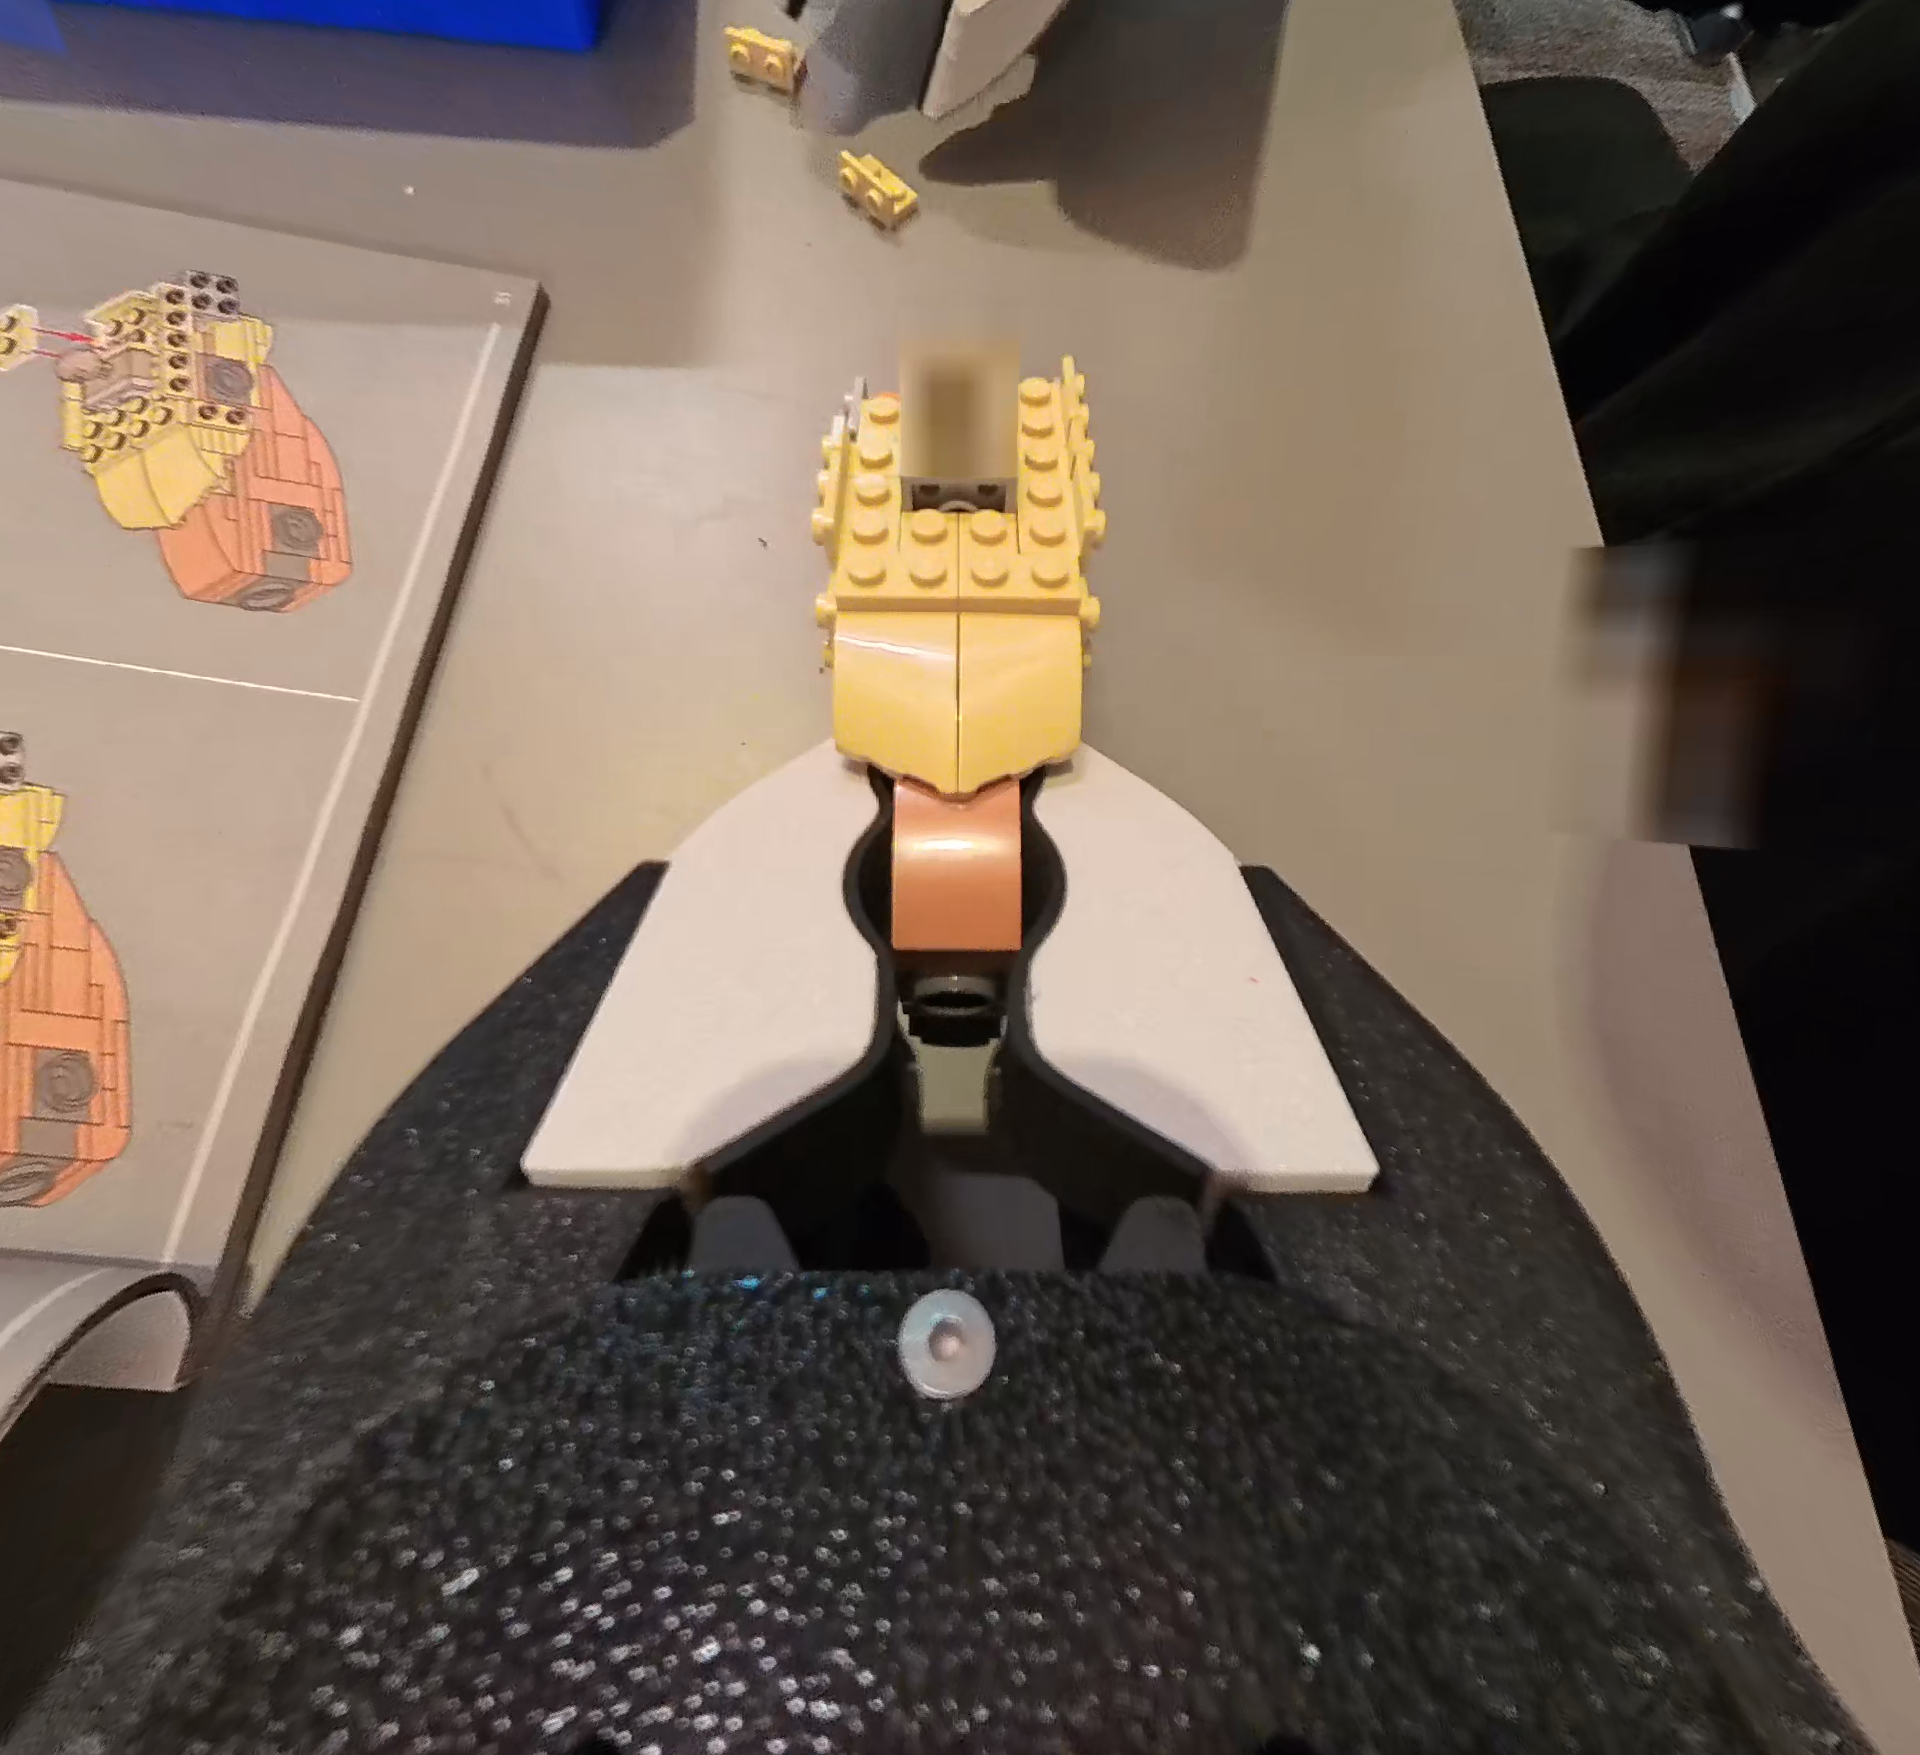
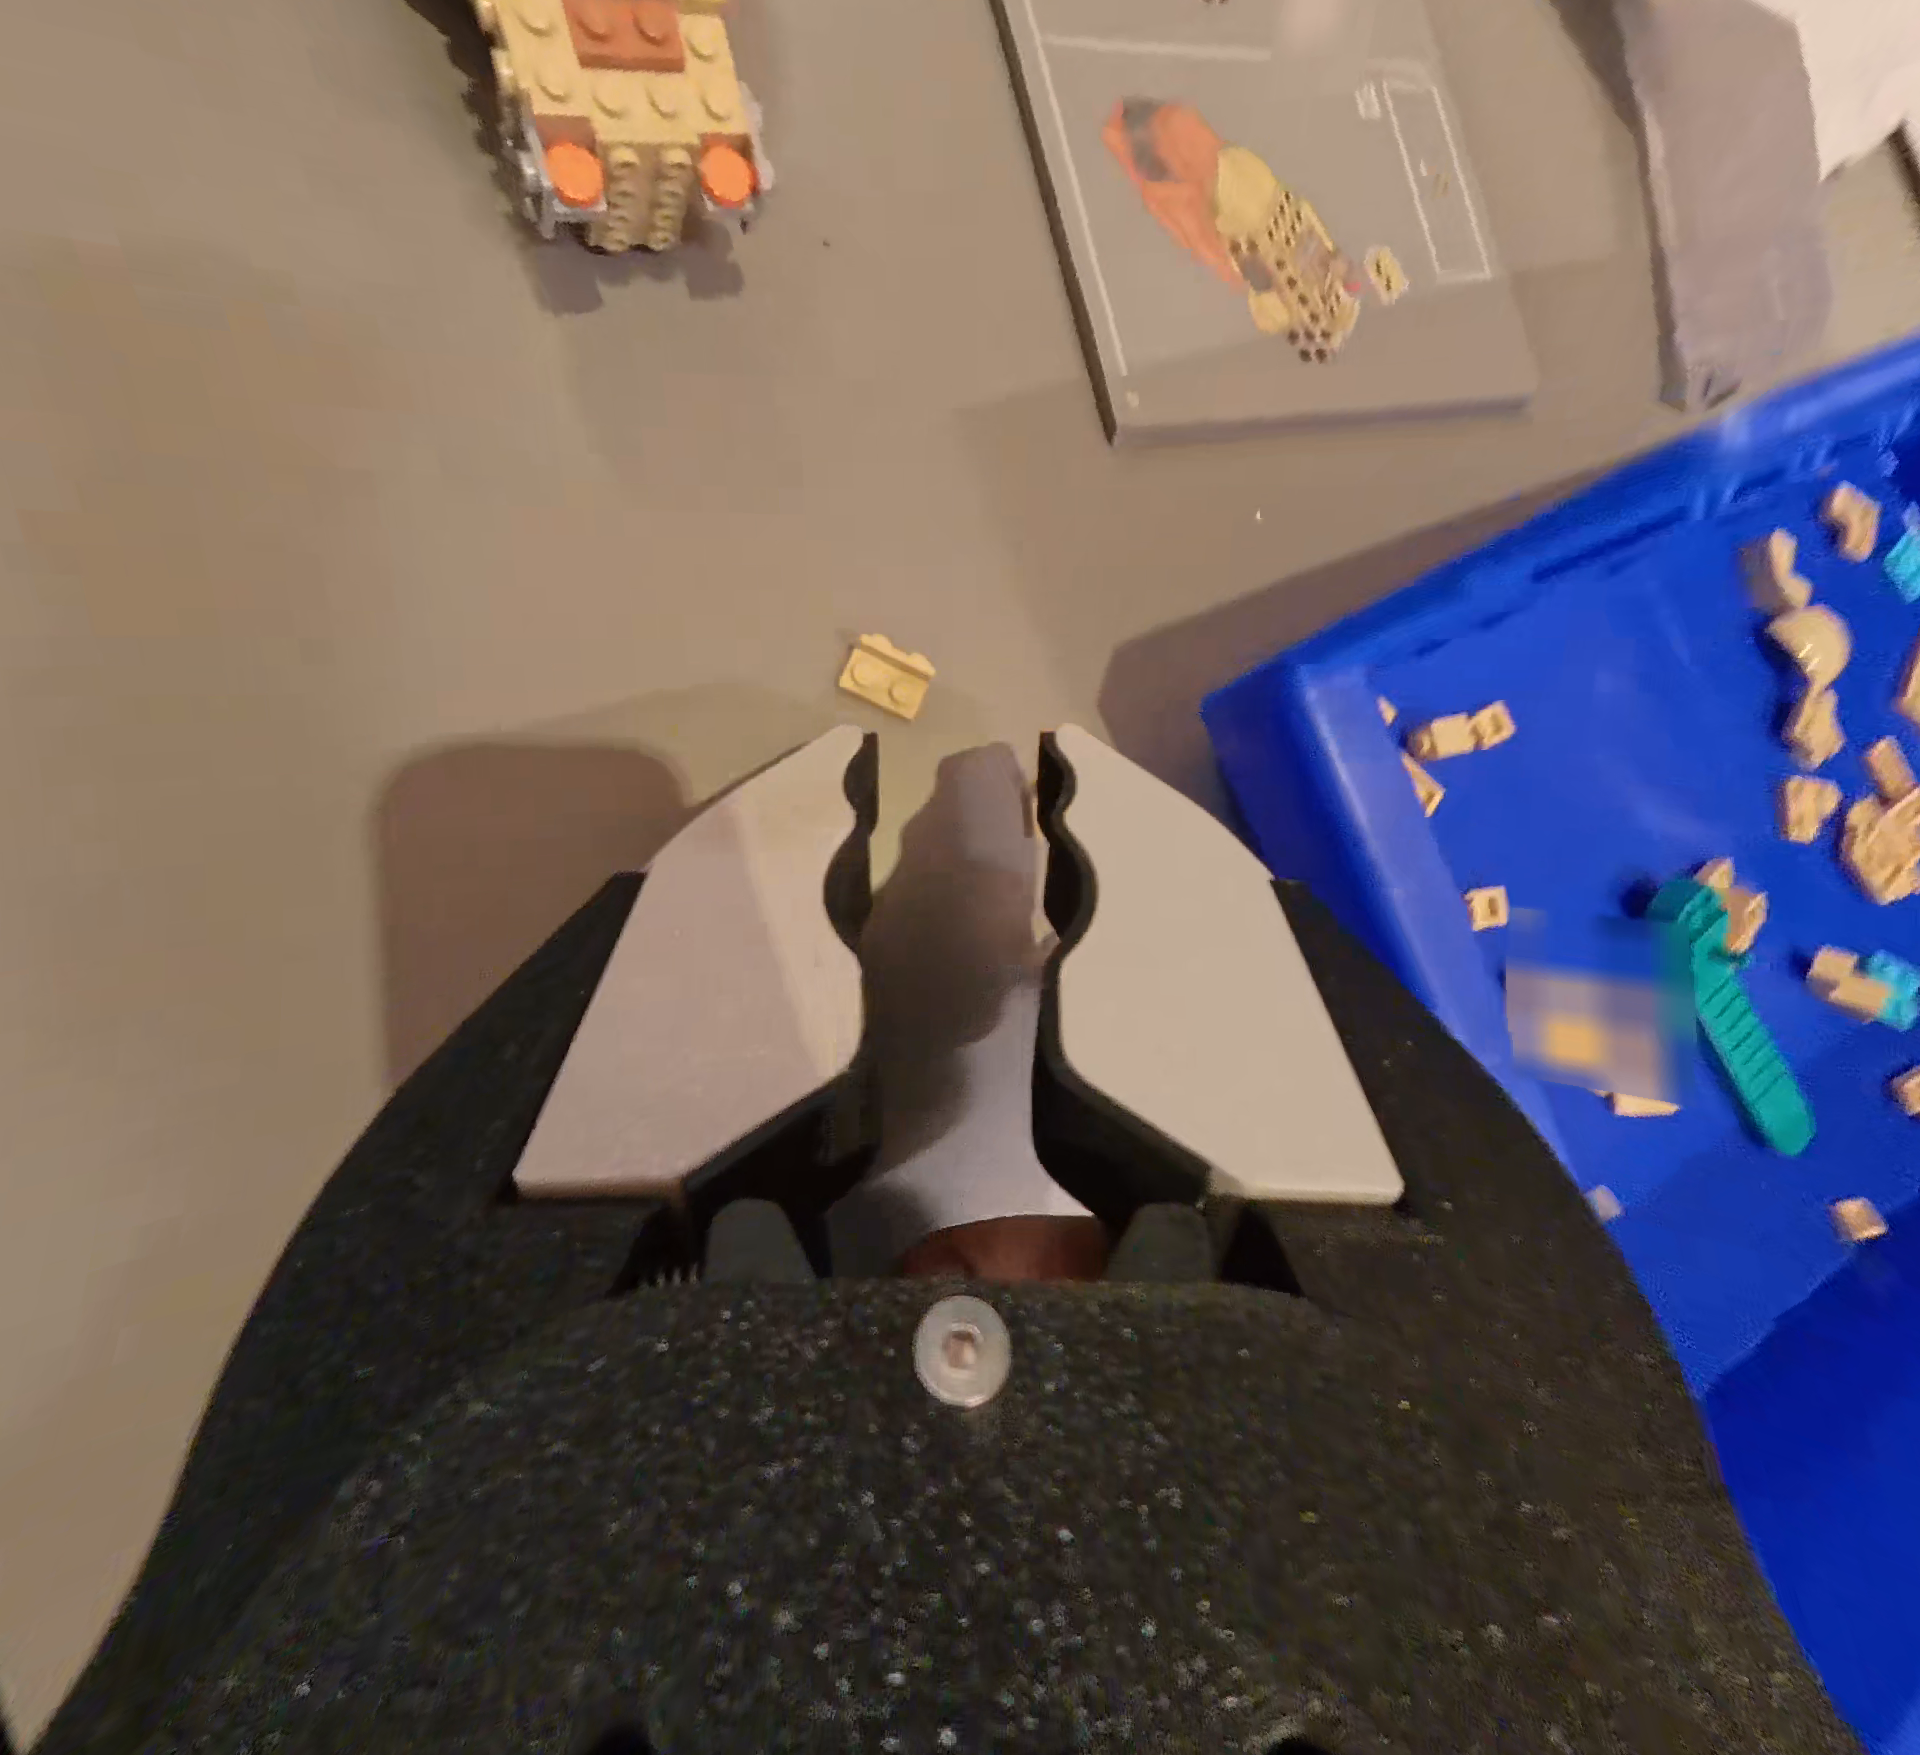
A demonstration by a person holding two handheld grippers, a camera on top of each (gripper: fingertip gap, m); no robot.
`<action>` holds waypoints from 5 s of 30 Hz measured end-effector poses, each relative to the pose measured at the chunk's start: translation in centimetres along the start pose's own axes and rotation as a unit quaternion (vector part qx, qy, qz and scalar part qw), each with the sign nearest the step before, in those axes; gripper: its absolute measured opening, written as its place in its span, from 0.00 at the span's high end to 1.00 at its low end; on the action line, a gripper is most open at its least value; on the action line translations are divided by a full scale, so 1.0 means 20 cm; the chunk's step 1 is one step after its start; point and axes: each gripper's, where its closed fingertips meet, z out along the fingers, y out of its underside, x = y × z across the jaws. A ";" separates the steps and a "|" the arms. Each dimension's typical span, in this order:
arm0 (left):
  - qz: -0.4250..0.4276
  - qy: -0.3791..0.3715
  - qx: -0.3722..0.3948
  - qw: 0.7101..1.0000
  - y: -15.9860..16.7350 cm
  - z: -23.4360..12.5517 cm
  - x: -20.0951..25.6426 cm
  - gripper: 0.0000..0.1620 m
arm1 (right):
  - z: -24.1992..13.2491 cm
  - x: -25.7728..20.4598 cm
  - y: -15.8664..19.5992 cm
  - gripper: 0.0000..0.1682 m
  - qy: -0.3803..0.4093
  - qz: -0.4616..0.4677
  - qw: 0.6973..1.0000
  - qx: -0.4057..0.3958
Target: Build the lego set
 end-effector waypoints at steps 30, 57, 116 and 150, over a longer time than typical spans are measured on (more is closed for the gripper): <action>0.049 -0.023 -0.037 0.998 0.10 -0.06 -0.01 0.81 | 0.21 -0.19 -0.40 0.94 -0.053 -0.129 0.989 0.039; 0.014 -0.103 0.011 0.995 0.06 -0.11 0.06 0.76 | 0.25 -0.54 -0.46 0.97 -0.093 -0.158 0.982 0.044; -0.021 -0.154 -0.008 0.988 0.25 -0.25 0.02 0.80 | -0.02 -0.14 -0.05 0.89 -0.067 0.120 0.989 -0.044; -0.021 -0.153 -0.008 0.988 0.25 -0.25 0.03 0.81 | 0.14 -0.09 -0.12 0.83 0.031 0.054 0.996 -0.071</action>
